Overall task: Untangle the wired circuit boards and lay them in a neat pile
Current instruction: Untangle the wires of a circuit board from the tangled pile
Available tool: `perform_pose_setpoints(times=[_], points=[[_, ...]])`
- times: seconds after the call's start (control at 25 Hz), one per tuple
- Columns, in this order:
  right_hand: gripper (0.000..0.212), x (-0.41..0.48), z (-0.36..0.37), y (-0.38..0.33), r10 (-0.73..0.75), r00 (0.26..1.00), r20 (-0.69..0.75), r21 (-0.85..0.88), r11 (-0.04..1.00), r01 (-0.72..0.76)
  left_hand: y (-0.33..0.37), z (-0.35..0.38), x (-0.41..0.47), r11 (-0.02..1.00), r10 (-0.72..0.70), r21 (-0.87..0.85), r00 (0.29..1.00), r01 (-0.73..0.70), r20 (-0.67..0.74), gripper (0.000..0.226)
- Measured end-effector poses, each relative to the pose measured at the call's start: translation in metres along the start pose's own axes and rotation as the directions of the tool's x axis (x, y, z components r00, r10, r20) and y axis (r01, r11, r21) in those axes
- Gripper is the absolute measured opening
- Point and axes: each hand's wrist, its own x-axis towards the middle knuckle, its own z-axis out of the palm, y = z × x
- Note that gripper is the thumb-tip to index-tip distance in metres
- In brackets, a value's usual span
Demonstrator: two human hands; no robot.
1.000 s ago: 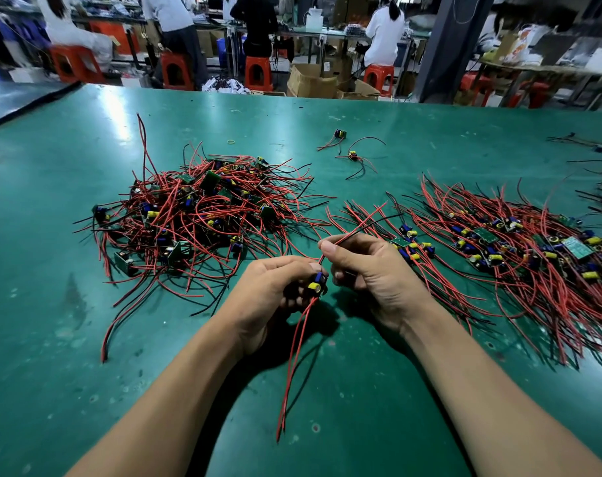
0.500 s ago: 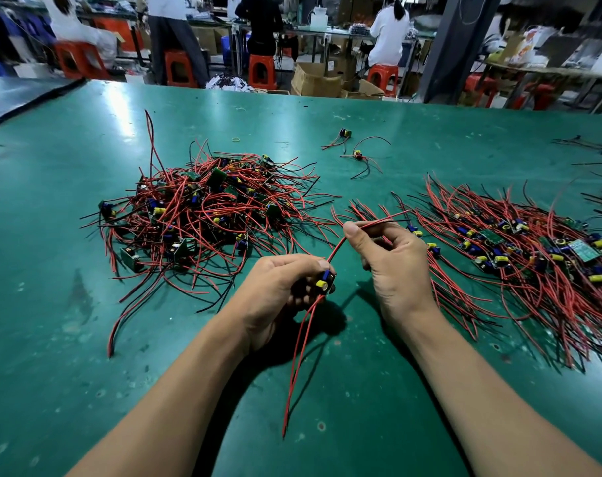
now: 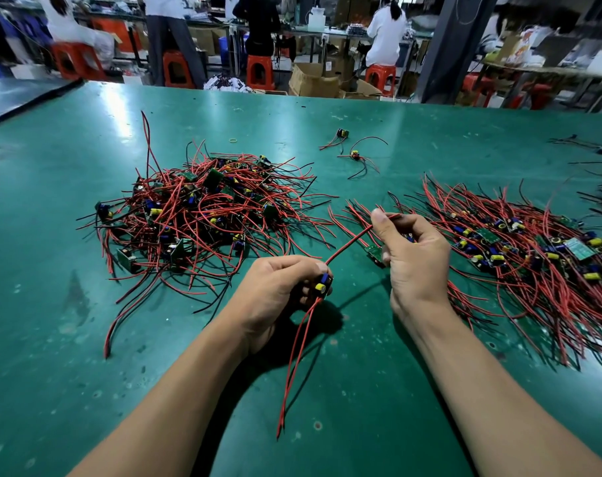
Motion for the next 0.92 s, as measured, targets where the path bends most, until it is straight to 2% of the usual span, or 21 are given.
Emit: perform_pose_setpoints(times=[0.08,0.24,0.4,0.56,0.64,0.72,0.84,0.92], points=[[0.029,-0.001,0.001,-0.003,0.056,0.998,0.021,0.075,0.996,-0.057,0.0,0.001,0.0,1.0,-0.001,0.001,1.0,0.001,-0.002,0.025],[0.026,0.001,0.0,-0.01,0.278,0.953,0.117,0.205,0.932,-0.297,0.0,0.001,0.0,1.0,-0.004,-0.007,1.0,0.004,0.004,0.023],[0.031,0.001,0.001,-0.016,0.45,0.861,0.237,0.297,0.81,-0.505,0.001,-0.001,0.0,1.0,-0.01,-0.014,1.0,0.01,-0.012,0.02],[0.028,0.004,-0.002,-0.02,0.558,0.744,0.369,0.345,0.661,-0.667,0.0,0.0,0.0,1.0,-0.006,-0.014,1.0,0.006,-0.015,0.019],[0.024,0.004,-0.004,-0.022,0.572,0.697,0.433,0.328,0.621,-0.712,0.0,-0.001,0.001,1.0,-0.007,-0.019,1.0,0.007,-0.018,0.021],[0.024,0.004,-0.004,-0.022,0.565,0.727,0.389,0.28,0.68,-0.678,0.0,-0.002,0.002,1.0,-0.011,-0.027,1.0,0.01,-0.027,0.023],[0.022,0.003,-0.003,-0.017,0.465,0.864,0.194,0.158,0.854,-0.495,0.0,-0.003,0.001,0.999,-0.013,-0.036,0.999,0.012,-0.029,0.025],[0.015,0.002,-0.003,-0.015,0.369,0.922,0.116,0.114,0.918,-0.381,0.0,-0.002,0.001,0.999,-0.014,-0.035,1.0,0.013,-0.025,0.027]])
